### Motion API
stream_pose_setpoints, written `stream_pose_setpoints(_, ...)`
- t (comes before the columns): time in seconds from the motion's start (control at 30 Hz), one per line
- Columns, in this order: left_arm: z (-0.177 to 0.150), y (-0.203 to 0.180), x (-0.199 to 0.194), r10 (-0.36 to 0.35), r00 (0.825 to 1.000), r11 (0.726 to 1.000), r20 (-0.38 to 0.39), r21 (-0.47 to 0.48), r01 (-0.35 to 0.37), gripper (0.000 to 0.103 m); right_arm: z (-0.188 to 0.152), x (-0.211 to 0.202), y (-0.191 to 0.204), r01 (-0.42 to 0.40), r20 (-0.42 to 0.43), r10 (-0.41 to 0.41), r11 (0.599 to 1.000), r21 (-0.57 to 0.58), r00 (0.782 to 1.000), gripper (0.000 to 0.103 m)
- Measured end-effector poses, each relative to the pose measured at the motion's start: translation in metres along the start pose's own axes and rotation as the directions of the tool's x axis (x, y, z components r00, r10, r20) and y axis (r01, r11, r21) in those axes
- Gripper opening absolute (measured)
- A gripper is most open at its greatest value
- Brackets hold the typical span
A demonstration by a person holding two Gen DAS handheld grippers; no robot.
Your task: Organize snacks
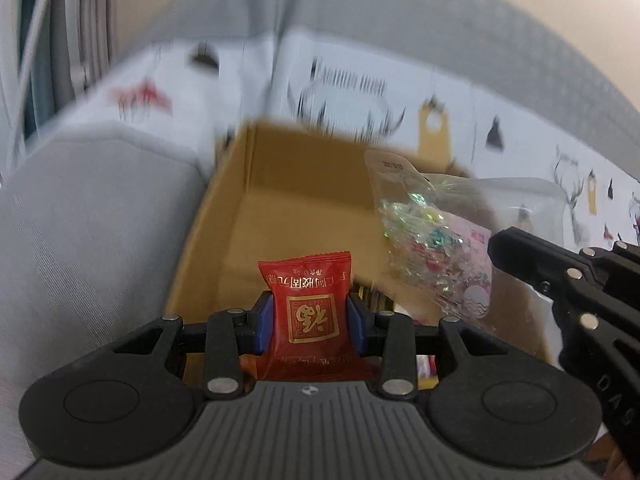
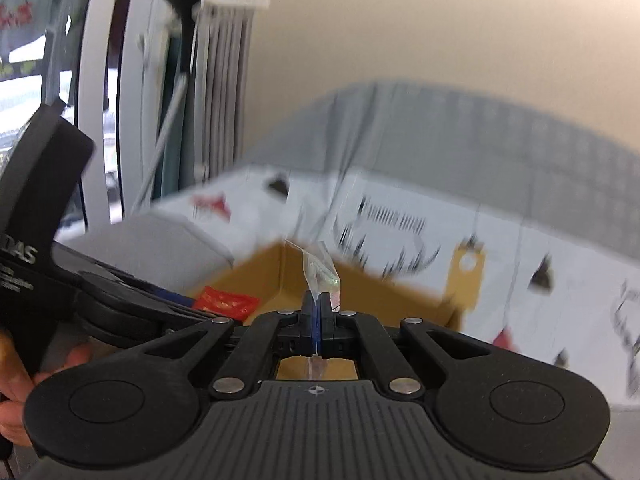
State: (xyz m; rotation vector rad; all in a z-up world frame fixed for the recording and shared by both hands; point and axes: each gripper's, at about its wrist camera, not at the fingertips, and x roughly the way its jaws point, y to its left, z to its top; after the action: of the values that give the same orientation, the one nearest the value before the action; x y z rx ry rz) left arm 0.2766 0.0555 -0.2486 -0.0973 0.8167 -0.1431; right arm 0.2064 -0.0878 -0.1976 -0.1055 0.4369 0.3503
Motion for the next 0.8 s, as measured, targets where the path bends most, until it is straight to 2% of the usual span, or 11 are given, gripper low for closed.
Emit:
stream_pose_setpoints(0.07,-0.007,0.006,0.01,-0.004,1.0,1.0,-0.029,-0.008,0.003,0.042,-0.01,0.012,0.006,0.013,-0.04,-0.013,1.0,-0.008,0.999,0.0)
stream_pose_setpoints(0.23,-0.014,0.013,0.016,-0.013,0.999,1.0,-0.047,-0.011,0.013,0.045,-0.021,0.033,0.018,0.04,-0.107,-0.043,0.999,-0.032,0.993,0.002)
stream_pose_setpoints(0.3,-0.014,0.016,0.016,-0.017,0.998,1.0,-0.062,-0.023,0.015,0.051,-0.021,0.032,0.014,0.013,-0.124,-0.008,0.999,0.043,0.992,0.015)
stream_pose_setpoints(0.37,-0.011,0.016,0.007,-0.006,0.997,0.999,-0.079,-0.036,0.004,0.057,-0.023,0.031,0.009,0.004,-0.14,0.011,0.994,0.107,0.99,0.019)
stream_pose_setpoints(0.43,-0.006,0.014,-0.016,-0.024,0.998,0.999,-0.052,-0.041,0.022,0.082,-0.021,0.019,0.004,-0.011,-0.141,0.036,0.985,0.175,0.989,0.026)
stream_pose_setpoints(0.57,0.003,-0.001,-0.089,0.002,0.998,1.0,0.055,-0.01,-0.002,0.089,-0.008,-0.02,-0.005,0.046,-0.153,0.001,0.954,0.297,0.988,0.036)
stream_pose_setpoints(0.63,0.005,-0.008,-0.128,-0.032,0.995,0.999,0.093,-0.009,0.033,0.102,0.0,-0.044,-0.006,0.06,-0.16,-0.006,0.942,0.332,0.987,0.042)
stream_pose_setpoints(0.7,0.004,-0.02,-0.162,-0.049,0.992,0.999,0.117,0.012,0.048,0.103,0.01,-0.072,-0.003,0.062,-0.155,-0.007,0.934,0.352,0.988,0.066)
stream_pose_setpoints(0.77,-0.001,-0.036,-0.194,-0.039,0.99,0.998,0.133,0.046,0.033,0.103,0.021,-0.101,0.003,0.043,-0.141,0.011,0.927,0.372,0.99,0.078)
stream_pose_setpoints(0.8,-0.002,-0.044,-0.209,-0.028,0.989,0.998,0.146,0.056,0.019,0.103,0.027,-0.116,0.007,0.038,-0.138,0.016,0.927,0.373,0.99,0.081)
